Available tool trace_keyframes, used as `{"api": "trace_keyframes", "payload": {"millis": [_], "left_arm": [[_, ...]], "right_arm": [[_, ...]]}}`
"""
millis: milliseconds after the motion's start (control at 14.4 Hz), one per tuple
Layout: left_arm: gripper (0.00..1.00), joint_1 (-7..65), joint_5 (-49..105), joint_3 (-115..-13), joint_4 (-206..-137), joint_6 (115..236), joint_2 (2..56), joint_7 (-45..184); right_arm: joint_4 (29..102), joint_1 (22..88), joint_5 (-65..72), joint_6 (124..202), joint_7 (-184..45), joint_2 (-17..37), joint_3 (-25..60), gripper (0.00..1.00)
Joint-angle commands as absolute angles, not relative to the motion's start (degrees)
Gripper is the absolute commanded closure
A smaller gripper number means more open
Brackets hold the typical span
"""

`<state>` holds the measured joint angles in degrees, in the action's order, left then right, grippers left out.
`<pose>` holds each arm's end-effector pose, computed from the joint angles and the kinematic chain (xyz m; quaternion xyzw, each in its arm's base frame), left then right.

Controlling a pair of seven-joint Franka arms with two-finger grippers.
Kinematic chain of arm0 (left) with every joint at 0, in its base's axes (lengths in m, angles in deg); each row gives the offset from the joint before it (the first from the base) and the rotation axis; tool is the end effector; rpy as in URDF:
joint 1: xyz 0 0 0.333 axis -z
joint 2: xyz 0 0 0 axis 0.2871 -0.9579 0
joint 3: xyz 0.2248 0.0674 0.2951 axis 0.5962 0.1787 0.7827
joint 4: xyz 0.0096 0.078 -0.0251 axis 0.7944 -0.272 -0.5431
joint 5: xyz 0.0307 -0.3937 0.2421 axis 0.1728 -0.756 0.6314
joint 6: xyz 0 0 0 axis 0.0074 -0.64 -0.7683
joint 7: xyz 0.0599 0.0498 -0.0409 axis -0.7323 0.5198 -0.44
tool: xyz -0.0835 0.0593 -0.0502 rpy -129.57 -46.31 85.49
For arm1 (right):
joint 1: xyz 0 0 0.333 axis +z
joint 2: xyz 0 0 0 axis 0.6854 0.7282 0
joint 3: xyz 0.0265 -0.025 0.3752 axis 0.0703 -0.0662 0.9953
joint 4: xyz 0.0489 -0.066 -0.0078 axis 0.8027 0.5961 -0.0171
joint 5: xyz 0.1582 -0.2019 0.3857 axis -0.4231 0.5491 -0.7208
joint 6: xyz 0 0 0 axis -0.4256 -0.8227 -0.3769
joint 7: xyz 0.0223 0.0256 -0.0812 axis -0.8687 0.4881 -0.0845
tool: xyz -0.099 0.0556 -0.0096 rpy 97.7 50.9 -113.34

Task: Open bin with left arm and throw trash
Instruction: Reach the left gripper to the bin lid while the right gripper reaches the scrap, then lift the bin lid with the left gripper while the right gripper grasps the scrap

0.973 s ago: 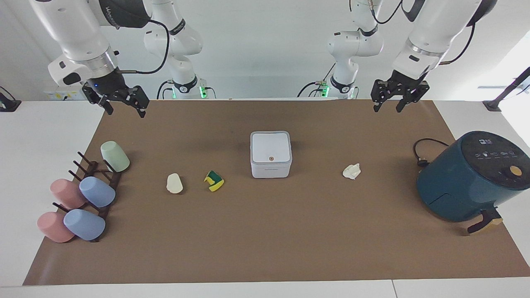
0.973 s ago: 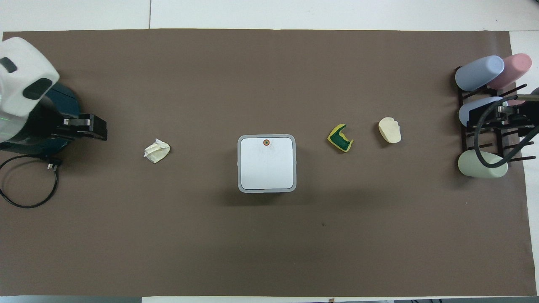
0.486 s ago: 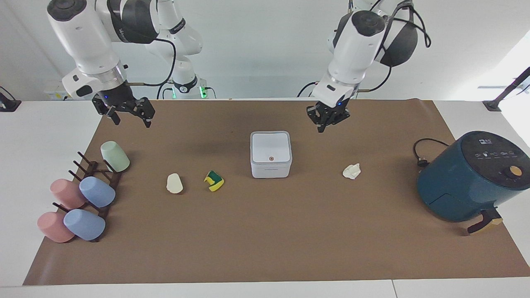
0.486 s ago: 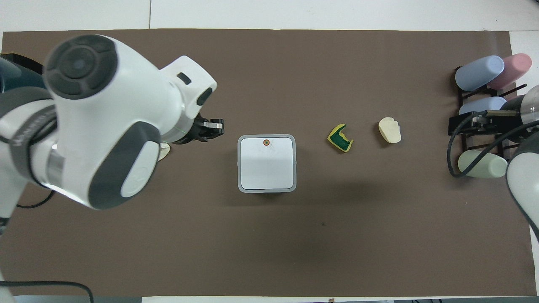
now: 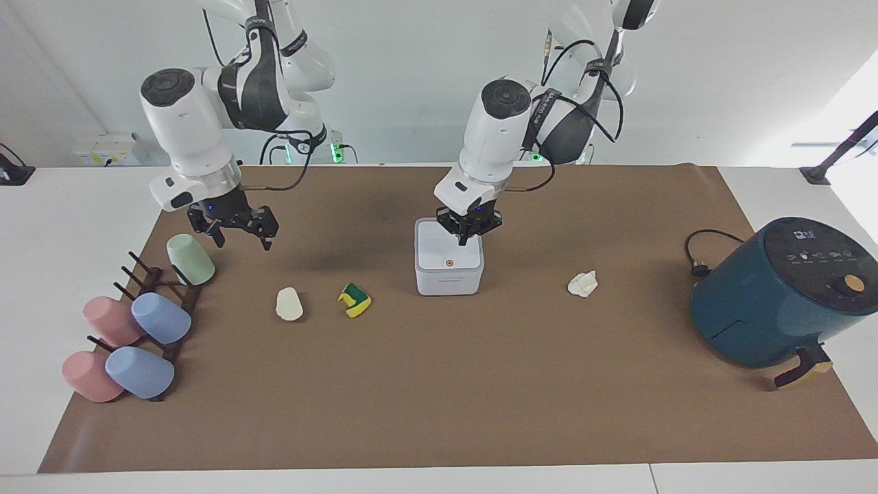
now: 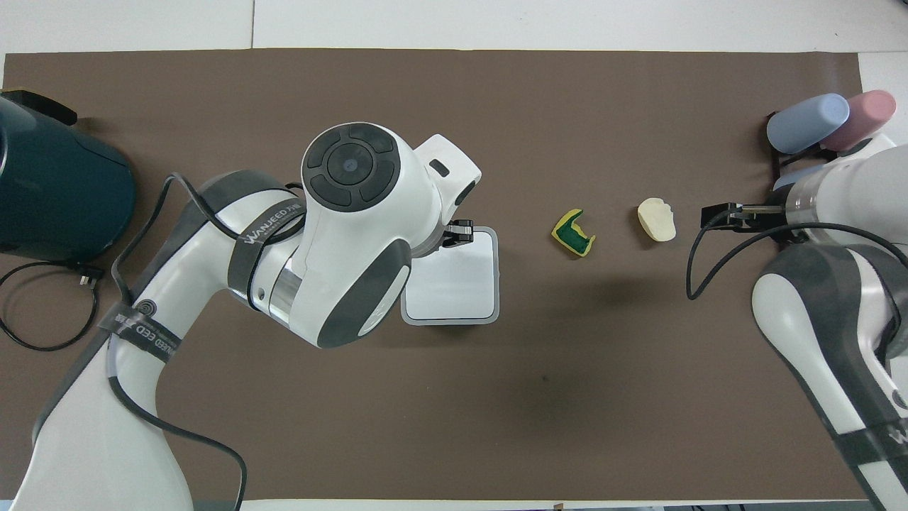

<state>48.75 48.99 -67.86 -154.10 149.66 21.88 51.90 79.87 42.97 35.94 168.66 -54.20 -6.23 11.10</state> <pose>0.5776 -0.4651 0.5012 0.9971 -0.0382 -0.0001 0.0655 0.6181 0.0053 0.4675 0.9978 -0.0475 0.0461 0.0091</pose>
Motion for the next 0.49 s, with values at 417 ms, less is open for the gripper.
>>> {"api": "trace_keyframes", "payload": {"millis": [417], "left_arm": [[1.0,51.4,48.5,-66.82,-153.7,154.02,17.49,50.7]], "right_arm": [[88.67,44.31,35.93,188.58,-55.53,1.83,11.33,0.0]]}}
